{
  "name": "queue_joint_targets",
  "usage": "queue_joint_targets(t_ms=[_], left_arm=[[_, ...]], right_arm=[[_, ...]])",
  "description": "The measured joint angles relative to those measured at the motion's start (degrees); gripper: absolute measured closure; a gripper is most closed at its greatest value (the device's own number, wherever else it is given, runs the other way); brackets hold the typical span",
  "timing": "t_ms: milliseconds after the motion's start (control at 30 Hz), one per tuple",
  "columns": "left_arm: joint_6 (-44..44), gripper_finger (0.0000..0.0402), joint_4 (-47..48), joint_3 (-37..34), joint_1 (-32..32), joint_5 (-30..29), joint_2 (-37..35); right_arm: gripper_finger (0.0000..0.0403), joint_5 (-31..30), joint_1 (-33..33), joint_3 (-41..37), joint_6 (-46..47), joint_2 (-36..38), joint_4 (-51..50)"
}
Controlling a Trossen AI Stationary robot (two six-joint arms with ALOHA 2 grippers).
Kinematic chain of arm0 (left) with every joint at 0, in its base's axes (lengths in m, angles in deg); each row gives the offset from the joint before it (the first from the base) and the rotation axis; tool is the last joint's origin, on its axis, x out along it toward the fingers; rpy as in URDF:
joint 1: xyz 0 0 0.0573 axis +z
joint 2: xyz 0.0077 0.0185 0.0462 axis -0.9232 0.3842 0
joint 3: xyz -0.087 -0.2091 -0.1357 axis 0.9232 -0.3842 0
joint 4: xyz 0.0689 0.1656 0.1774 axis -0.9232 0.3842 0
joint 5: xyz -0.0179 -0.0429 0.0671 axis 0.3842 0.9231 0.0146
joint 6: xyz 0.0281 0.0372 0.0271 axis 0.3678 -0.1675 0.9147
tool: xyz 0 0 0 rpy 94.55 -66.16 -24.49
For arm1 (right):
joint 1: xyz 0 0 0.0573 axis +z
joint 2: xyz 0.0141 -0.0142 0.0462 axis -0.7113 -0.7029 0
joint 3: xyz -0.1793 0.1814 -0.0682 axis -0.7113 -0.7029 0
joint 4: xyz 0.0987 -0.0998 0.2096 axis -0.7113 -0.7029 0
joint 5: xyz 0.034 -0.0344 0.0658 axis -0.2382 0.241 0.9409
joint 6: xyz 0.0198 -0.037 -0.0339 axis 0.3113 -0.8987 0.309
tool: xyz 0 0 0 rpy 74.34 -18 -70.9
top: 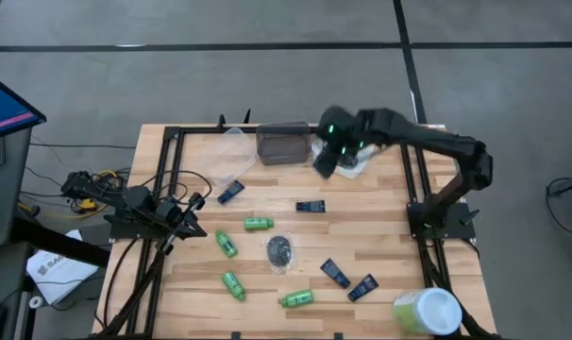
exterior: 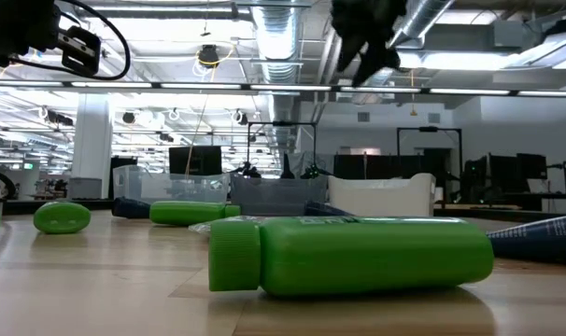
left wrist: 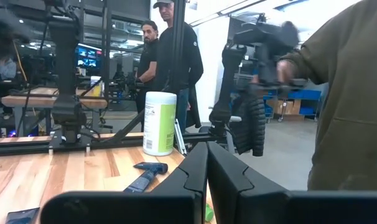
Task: Pick & Place Travel size toiletries
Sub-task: Put the black hairbrush into the white bin
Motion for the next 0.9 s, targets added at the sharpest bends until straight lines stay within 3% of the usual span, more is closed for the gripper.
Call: queue_joint_targets(t_ms=[200,400,667,900], left_arm=[[0.0,0.0399,0.0,0.0,0.0,0.0,0.0],[0.0,0.0399,-0.1,0.0,0.0,0.0,0.0],[0.0,0.0399,-0.2,0.0,0.0,0.0,0.0],[0.0,0.0399,-0.7,0.0,0.0,0.0,0.4]], right_arm=[[0.0167,-0.2,14.0,0.0,7.2,-5.4,1.7],[0.0168,-0.1,22.9,-0.1,13.4,-13.5,4.2],[0.0168,3.2,27.5,-0.1,19.0,-24.2,8.9],[0.0168,5.2,29.3,-0.1,21.0,-29.1,13.9]])
